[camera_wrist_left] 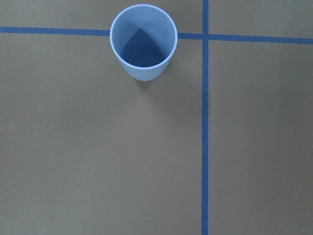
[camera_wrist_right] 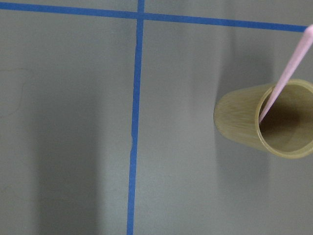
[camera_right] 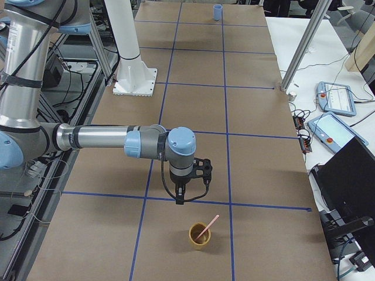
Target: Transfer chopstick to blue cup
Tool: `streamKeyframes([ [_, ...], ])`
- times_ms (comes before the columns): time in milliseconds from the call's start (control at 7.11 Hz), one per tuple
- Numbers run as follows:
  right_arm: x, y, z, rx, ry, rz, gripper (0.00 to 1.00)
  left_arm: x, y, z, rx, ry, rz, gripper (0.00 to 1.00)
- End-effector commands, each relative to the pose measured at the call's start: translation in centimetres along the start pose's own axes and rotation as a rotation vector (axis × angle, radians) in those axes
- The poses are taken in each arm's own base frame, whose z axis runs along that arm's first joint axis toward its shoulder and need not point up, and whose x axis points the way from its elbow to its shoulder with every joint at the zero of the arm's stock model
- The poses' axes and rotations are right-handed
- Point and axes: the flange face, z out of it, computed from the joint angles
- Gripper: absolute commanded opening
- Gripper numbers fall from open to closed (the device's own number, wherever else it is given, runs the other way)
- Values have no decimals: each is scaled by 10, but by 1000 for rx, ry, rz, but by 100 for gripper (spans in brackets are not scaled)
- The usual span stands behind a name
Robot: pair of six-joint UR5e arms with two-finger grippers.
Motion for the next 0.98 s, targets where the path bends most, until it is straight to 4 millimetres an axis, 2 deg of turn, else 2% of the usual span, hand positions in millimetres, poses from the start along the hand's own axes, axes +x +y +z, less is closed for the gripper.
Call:
streamKeyframes([
  [0, 0, 0, 1, -3, 0, 1, 100, 2, -1, -1, 5, 2, 5, 98],
  [563, -1, -1, -1, 1, 0, -1, 100, 31, -13, -29, 62, 1, 65, 98],
  [704, -9, -11, -12, 36, 4, -24, 100, 49, -19, -45, 112, 1, 120, 98],
  [844, -18, -29, -25, 109, 13, -78, 100, 57, -27, -54, 181, 0, 191, 98],
])
